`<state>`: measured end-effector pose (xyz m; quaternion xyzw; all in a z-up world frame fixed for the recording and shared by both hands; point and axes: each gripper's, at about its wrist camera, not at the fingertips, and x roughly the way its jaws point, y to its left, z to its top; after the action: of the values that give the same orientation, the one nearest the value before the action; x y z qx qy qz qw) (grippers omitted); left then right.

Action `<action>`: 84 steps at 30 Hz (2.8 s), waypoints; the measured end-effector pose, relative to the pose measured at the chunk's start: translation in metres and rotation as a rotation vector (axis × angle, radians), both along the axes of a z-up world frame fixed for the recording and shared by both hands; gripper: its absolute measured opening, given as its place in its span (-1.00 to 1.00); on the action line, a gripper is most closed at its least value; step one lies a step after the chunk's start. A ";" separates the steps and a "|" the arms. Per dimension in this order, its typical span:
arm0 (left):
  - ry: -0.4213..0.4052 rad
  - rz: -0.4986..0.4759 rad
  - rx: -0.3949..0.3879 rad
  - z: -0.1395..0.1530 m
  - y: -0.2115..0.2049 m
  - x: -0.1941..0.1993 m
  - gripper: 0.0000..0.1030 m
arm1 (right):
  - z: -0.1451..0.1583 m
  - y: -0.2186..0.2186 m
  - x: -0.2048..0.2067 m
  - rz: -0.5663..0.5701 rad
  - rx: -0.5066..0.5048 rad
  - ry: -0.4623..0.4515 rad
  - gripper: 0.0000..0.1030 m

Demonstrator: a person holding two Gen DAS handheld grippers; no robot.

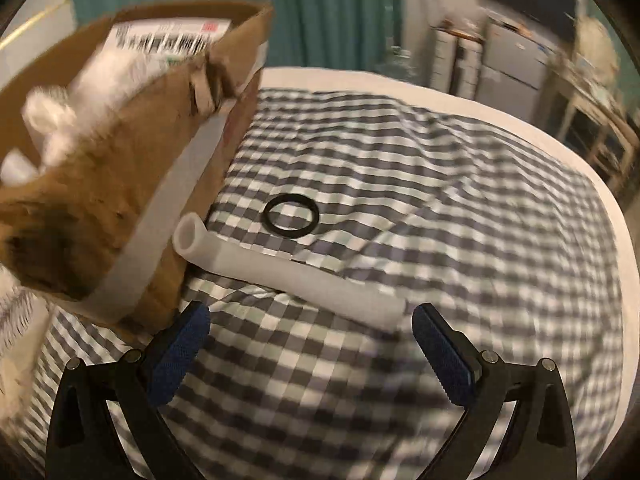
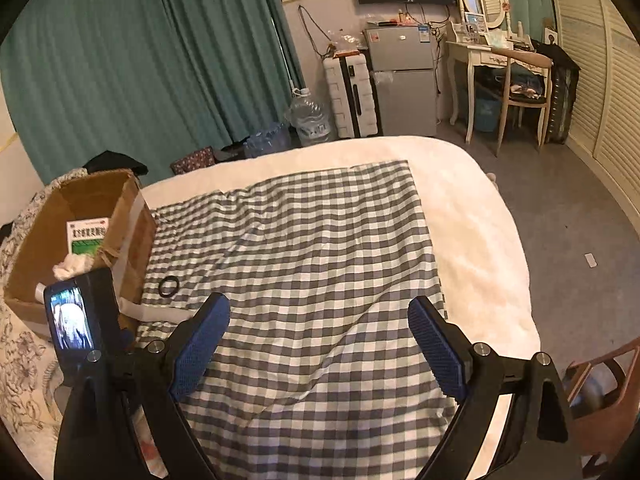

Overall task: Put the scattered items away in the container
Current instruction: 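Grasp the white bent tube with the left tool while the right tool grasps the black rubber ring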

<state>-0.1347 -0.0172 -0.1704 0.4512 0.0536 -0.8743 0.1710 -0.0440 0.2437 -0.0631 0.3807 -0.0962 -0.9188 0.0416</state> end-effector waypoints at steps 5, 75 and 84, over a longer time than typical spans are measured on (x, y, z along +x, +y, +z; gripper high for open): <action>-0.055 0.093 0.071 -0.024 -0.016 -0.024 1.00 | -0.016 -0.002 -0.005 0.013 0.018 -0.023 0.77; 0.126 0.179 0.199 0.000 -0.065 0.035 -0.73 | -0.033 -0.083 -0.068 0.306 0.039 0.072 0.76; 0.186 0.370 0.195 -0.008 -0.076 0.048 0.70 | -0.057 -0.133 -0.114 0.475 0.078 0.061 0.54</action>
<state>-0.0864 -0.0929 -0.1788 0.3655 0.2355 -0.8565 0.2783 -0.1580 0.1105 -0.1203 0.3659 0.0329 -0.8974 0.2444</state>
